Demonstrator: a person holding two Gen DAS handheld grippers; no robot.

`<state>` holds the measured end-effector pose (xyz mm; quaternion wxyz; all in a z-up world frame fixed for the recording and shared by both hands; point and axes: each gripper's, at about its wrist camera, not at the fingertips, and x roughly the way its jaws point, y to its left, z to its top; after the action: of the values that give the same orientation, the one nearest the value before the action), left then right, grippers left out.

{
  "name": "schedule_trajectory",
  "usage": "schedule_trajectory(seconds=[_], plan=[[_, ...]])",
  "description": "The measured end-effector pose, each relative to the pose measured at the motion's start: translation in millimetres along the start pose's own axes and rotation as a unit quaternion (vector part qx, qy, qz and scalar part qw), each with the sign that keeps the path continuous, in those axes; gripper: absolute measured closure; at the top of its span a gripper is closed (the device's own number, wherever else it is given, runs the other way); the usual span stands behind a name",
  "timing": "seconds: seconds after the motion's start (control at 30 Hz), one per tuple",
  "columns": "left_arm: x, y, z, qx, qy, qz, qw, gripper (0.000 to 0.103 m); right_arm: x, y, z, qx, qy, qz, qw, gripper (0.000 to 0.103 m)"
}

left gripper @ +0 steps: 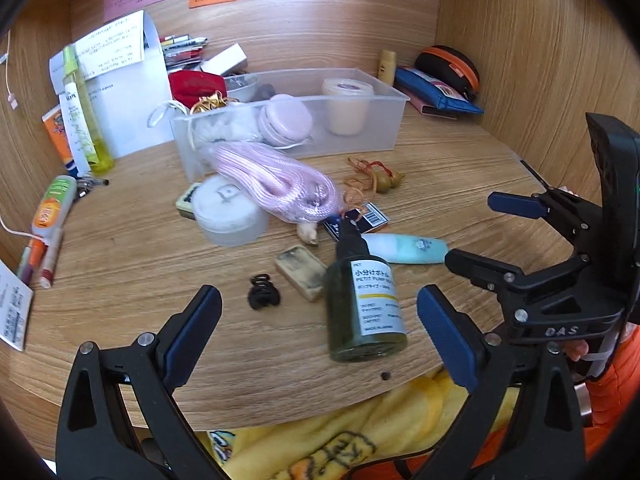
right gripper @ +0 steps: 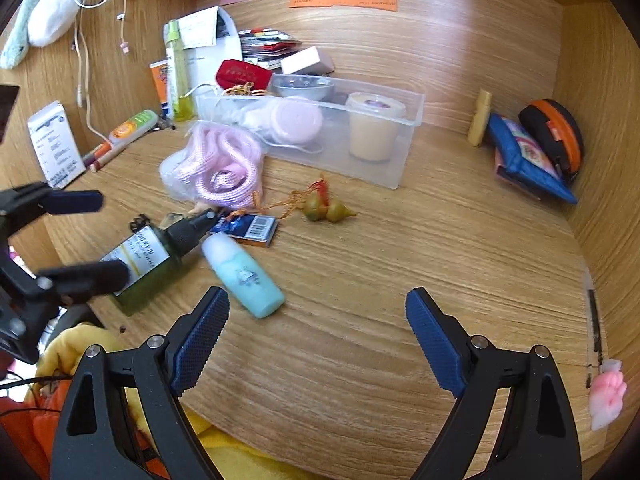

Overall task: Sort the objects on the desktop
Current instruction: 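Grasp the dark green pump bottle with the left tool while the right grasps the blue tube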

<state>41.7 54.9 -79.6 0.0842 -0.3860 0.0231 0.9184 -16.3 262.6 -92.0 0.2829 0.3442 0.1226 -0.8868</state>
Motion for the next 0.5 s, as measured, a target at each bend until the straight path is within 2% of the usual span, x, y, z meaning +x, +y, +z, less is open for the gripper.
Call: schedule_trajectory(seconds=[0.07, 0.1, 0.17, 0.2, 0.33, 0.4, 0.5], plan=[[3, -1, -1, 0.001, -0.002, 0.002, 1.0, 0.006, 3, 1, 0, -0.005, 0.006, 0.014, 1.0, 0.017], [3, -1, 0, 0.0, -0.004, 0.003, 1.0, 0.008, 5, 3, 1, -0.009, 0.009, 0.017, 1.0, 0.02], [5, 0, 1, 0.0, -0.003, -0.001, 1.0, 0.024, 10, 8, 2, -0.022, 0.015, 0.025, 0.999, 0.029], [6, 0, 1, 0.001, 0.0, -0.004, 1.0, 0.026, 13, 11, 4, -0.03, 0.019, 0.031, 0.999, 0.033], [10, -3, 0, 0.007, 0.004, -0.01, 0.9999, 0.034, 22, 22, 8, -0.052, 0.027, 0.042, 0.997, 0.042], [11, -6, 0, 0.014, 0.006, -0.012, 0.9998, 0.039, 27, 26, 10, -0.062, 0.033, 0.048, 0.996, 0.05], [16, -9, -2, 0.021, 0.014, -0.016, 0.9996, 0.046, 32, 29, 13, -0.067, 0.038, 0.055, 0.996, 0.053]])
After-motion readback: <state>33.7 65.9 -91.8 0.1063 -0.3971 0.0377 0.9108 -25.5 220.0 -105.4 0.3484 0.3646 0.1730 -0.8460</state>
